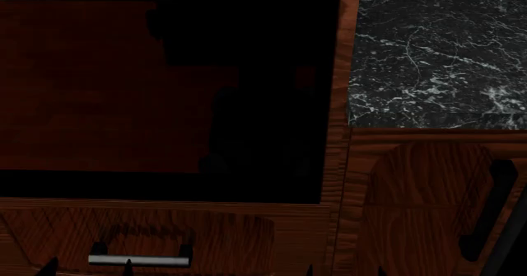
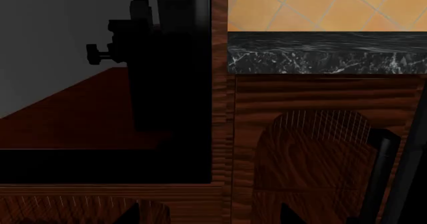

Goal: Press the start button on the microwave

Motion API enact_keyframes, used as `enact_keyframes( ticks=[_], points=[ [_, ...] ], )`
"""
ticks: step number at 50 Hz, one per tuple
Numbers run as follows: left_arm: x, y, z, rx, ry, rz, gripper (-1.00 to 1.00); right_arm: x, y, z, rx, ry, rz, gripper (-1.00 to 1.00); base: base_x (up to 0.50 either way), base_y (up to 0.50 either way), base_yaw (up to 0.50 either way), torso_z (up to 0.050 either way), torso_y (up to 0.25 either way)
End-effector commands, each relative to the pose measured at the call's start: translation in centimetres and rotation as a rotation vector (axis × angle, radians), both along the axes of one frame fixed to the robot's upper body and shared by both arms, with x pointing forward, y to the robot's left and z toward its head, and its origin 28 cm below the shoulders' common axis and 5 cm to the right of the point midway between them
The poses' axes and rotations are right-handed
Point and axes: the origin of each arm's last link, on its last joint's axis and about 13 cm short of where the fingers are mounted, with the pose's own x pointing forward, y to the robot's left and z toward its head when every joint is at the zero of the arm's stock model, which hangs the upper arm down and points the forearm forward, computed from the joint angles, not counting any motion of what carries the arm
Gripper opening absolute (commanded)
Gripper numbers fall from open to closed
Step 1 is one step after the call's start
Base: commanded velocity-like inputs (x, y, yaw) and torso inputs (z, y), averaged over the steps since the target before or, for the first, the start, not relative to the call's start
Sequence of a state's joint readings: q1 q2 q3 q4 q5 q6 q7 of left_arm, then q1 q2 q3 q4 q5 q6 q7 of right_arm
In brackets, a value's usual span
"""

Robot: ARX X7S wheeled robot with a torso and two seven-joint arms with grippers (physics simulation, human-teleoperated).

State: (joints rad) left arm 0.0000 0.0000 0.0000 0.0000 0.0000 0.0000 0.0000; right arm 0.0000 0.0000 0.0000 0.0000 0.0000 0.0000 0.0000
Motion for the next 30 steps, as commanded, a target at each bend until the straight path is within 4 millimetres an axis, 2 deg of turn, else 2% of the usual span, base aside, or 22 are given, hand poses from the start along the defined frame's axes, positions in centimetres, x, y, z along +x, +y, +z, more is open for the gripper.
enact_keyframes(
  ticks=[1, 18, 23, 30],
  points=[
    [-0.14, 0.02, 0.22, 0.000, 0.000, 0.000, 1.00, -0.15, 0.05, 0.17, 0.000, 0.000, 0.000, 1.00, 0.00, 0.00, 0.00, 0.000, 0.000],
    [0.85, 0.44, 0.20, -0.002, -0.022, 0.019, 1.00, 0.69, 0.15, -0.02, -0.036, 0.016, 0.008, 1.00, 0.00, 0.00, 0.00, 0.000, 0.000],
    [0.79, 0.35, 0.12, -0.011, -0.016, 0.013, 1.00, 0.82, 0.07, 0.20, 0.004, 0.007, 0.010, 1.00, 0.00, 0.00, 0.00, 0.000, 0.000],
    [0.78, 0.39, 0.05, -0.014, -0.016, 0.015, 1.00, 0.66, -0.01, 0.32, 0.013, -0.009, 0.005, 1.00, 0.40, 0.00, 0.00, 0.000, 0.000]
  ],
)
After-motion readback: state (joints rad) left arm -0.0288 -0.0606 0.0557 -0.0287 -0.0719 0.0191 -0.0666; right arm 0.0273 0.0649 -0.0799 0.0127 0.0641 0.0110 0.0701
